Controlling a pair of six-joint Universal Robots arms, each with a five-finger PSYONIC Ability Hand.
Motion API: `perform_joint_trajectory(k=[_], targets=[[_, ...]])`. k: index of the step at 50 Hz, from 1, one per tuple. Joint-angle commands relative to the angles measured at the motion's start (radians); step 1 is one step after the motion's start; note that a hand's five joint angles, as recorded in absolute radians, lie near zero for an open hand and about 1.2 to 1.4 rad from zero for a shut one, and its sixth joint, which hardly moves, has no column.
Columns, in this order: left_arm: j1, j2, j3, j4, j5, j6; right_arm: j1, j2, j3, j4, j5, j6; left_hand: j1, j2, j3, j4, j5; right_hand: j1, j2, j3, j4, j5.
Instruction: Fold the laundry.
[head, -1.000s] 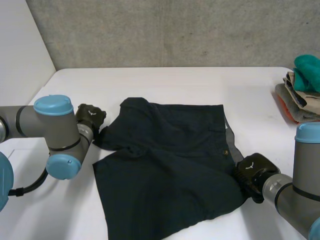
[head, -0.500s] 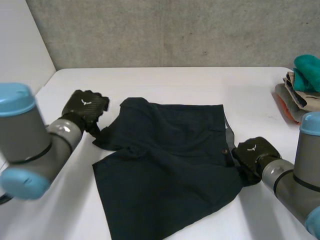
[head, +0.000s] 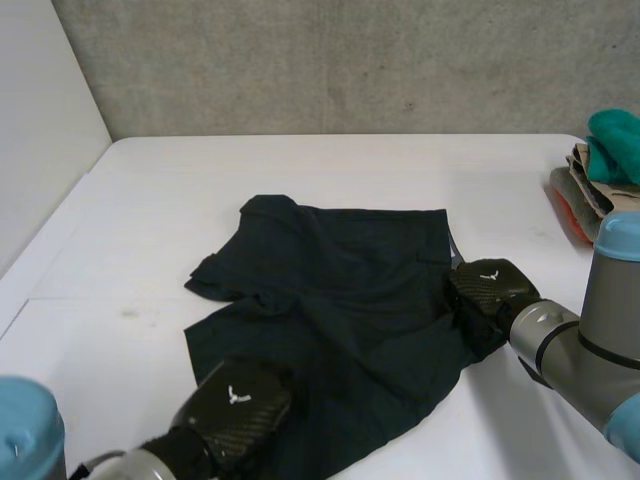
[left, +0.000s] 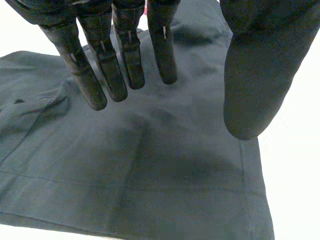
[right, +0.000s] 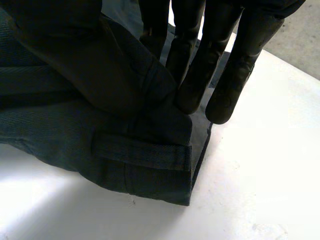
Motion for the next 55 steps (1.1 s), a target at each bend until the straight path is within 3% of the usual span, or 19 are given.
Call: perform_joint_trajectory(k=[1,13,33,44,55], targets=[[-0.064,-0.025,-0.039,0.059,-0.044,0.040,0.002,-0.001,0.007,-0.001,0.002,-0.004,0.065,0.070,0.065,0.074,0.077,0.403,0.221,0.210,0.206,0.220],[-0.195,-0.121,-0.028,0.120,-0.193,0.116,0.005,-0.001,0.021,-0.021,0.003,-0.006,0.077,0.082,0.077,0.086,0.089,0.403,0.221,0.210,0.206,0.220],[-0.223,-0.195,0.010,0.184,-0.258,0.118,0.006,-0.003,0.031,-0.029,-0.004,-0.007,0.118,0.123,0.118,0.127,0.130,0.403,0.221,0.210,0.206,0.220],[-0.223,-0.235,0.018,0.218,-0.262,0.132,0.006,-0.003,0.047,-0.030,-0.003,-0.036,0.308,0.314,0.308,0.317,0.321,0.403,0.221,0.210,0.206,0.220],[-0.223,-0.231,0.022,0.253,-0.281,0.148,0.006,-0.003,0.050,-0.030,-0.003,-0.042,0.834,0.839,0.833,0.843,0.846,0.403,0.221,0.210,0.206,0.220]])
